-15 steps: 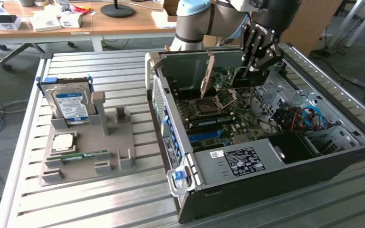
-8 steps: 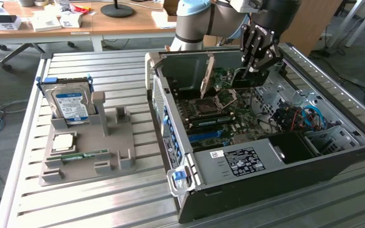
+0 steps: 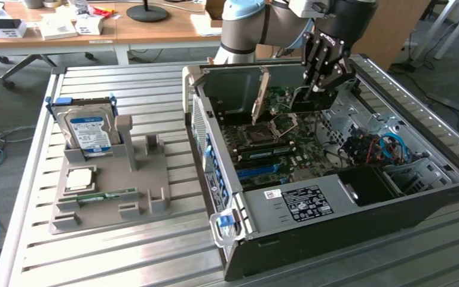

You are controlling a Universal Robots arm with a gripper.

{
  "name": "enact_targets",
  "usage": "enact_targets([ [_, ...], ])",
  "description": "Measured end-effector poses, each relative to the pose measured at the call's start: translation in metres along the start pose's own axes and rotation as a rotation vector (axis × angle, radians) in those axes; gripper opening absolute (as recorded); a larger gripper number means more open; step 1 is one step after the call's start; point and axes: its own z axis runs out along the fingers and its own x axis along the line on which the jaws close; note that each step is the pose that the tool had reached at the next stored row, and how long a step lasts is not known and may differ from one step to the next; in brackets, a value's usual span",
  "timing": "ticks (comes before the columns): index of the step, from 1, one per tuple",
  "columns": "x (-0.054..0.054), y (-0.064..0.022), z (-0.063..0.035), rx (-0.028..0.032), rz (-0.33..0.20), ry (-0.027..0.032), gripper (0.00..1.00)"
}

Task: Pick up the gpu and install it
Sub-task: 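Insert the gpu into the slot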

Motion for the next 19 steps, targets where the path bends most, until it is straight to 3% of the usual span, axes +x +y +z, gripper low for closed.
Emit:
enact_targets([
  [19, 0.0002, 0.0046, 0.0045, 0.0000, 0.000, -0.0001, 0.26],
])
